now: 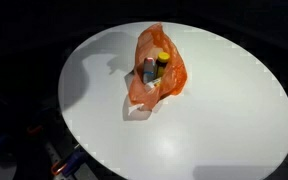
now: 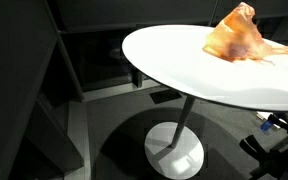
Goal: Pick up the brown bottle with a yellow lid from the orange plastic bag and put it on the table
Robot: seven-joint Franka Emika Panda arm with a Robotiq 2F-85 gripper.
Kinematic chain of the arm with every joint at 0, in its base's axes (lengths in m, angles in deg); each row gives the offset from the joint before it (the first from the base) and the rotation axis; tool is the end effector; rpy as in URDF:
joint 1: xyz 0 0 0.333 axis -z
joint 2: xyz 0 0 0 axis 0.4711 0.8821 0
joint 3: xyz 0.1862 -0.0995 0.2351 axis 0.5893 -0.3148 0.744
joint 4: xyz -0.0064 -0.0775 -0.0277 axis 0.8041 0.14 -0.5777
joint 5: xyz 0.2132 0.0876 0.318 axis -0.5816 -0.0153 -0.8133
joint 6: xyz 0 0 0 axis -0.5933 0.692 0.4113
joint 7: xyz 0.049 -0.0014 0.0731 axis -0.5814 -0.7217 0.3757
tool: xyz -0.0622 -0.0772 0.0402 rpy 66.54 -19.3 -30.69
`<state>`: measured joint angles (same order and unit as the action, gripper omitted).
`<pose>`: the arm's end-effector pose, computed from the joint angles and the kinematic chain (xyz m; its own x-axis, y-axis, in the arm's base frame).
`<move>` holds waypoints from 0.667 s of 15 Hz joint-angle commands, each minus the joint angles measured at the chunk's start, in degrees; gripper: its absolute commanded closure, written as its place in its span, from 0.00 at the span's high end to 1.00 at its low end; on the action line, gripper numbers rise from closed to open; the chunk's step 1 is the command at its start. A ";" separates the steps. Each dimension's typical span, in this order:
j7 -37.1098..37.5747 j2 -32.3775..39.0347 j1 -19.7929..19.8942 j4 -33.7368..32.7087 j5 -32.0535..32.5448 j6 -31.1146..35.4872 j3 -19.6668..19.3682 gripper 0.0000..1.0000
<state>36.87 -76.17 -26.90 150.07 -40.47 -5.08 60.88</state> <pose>0.3409 -0.0231 0.5573 0.9637 0.0662 -0.2586 0.1155 -0.9768 0.1804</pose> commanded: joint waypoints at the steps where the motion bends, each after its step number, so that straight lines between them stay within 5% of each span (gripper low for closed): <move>1: 0.44 0.05 -1.04 -0.21 0.31 -0.23 -0.75 1.00; 10: 5.43 1.15 1.13 -1.30 2.59 4.13 -1.75 1.00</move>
<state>40.00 -76.13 -26.44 150.02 -39.31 -3.25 59.96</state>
